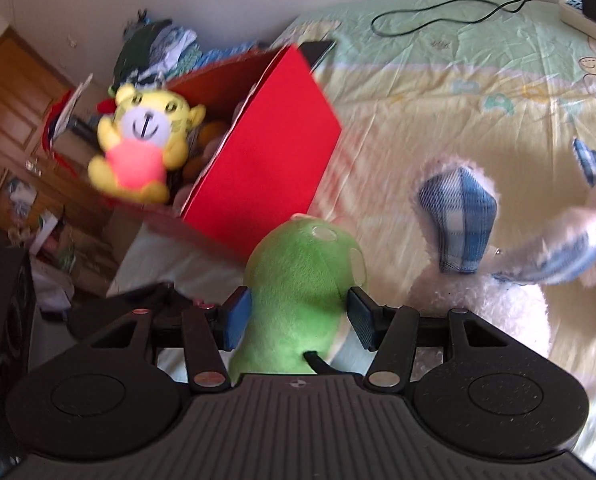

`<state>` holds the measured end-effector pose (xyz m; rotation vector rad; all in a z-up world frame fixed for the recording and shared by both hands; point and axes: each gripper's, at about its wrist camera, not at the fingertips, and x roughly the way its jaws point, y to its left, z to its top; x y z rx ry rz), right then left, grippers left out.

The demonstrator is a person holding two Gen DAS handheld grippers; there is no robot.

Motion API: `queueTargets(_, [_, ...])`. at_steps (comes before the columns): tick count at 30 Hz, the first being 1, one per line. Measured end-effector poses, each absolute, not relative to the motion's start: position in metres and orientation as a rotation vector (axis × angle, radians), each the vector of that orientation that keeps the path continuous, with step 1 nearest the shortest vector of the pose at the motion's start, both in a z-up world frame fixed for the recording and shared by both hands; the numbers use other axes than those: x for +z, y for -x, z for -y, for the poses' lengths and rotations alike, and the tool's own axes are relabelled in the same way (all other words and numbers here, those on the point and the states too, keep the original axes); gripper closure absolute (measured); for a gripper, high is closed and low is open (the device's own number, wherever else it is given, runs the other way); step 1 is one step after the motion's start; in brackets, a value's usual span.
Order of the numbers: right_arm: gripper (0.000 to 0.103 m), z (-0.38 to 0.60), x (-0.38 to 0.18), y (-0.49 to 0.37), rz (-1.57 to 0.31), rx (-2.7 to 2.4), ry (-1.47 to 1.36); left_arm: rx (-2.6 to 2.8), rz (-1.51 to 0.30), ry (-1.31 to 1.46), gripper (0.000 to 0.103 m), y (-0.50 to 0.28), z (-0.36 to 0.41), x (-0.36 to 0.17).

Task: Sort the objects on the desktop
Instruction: 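Carry the green plush up and over toward the red box with the right gripper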

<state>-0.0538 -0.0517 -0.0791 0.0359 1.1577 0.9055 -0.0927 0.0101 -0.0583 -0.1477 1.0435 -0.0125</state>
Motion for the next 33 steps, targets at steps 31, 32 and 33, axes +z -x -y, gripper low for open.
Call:
queueTargets(31, [0.048,0.040,-0.092,0.068,-1.229,1.049,-0.245,0.244,-1.079,0.180,0.007,0.147,-0.097,-0.070])
queueTargets(32, [0.051,0.040,-0.096,0.067,-1.230,1.000,-0.197,0.256,-1.081,0.175,0.007,0.146,-0.098,-0.071])
queueTargets(33, [0.064,0.041,-0.101,0.065,-1.240,0.985,-0.195,0.264,-1.087,0.169,0.006,0.145,-0.099,-0.071])
